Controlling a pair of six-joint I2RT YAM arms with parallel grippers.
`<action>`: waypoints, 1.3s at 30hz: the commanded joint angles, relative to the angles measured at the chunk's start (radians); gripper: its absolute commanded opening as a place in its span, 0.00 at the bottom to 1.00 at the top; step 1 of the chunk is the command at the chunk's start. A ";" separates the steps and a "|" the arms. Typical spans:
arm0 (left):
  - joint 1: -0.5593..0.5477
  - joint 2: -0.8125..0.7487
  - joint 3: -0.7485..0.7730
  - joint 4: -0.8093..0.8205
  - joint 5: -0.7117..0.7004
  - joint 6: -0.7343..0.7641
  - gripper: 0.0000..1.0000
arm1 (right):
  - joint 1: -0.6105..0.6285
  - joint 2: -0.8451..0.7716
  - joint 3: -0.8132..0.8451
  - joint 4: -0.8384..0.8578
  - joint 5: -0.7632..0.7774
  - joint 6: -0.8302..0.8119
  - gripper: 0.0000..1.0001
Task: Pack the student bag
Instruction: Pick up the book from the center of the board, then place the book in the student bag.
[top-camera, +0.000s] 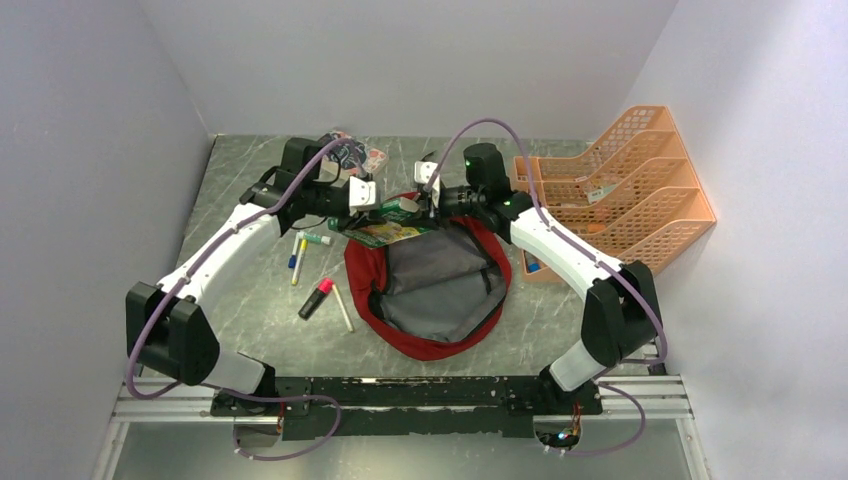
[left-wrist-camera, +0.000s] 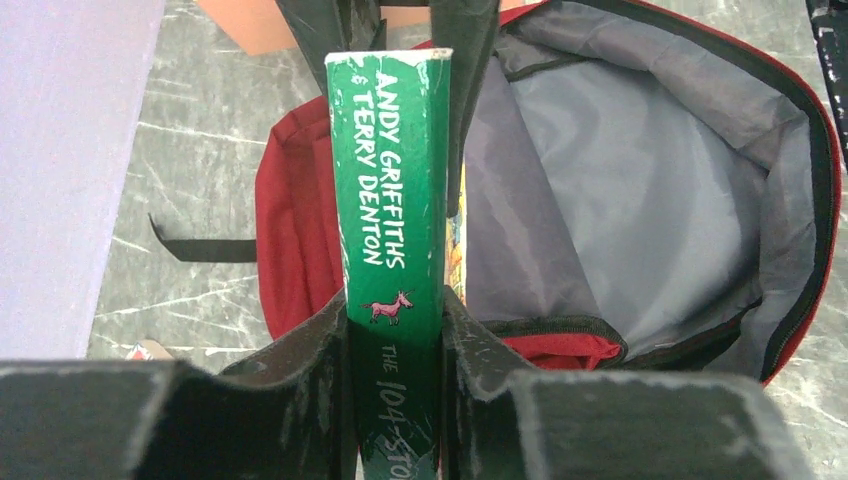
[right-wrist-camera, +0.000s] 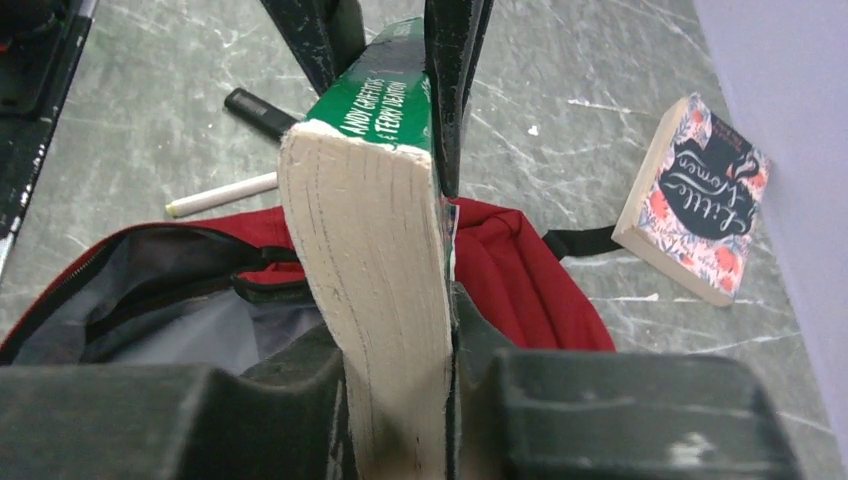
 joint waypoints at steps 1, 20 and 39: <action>-0.011 -0.038 0.034 0.130 0.100 -0.052 0.33 | 0.010 -0.020 0.009 0.105 0.100 0.221 0.00; -0.445 -0.175 -0.251 0.515 -0.589 -0.477 0.97 | 0.073 -0.798 -0.218 -0.565 1.474 1.517 0.00; -0.704 0.224 -0.257 0.515 -1.070 -0.287 0.86 | 0.072 -1.035 -0.185 -0.707 1.633 1.552 0.00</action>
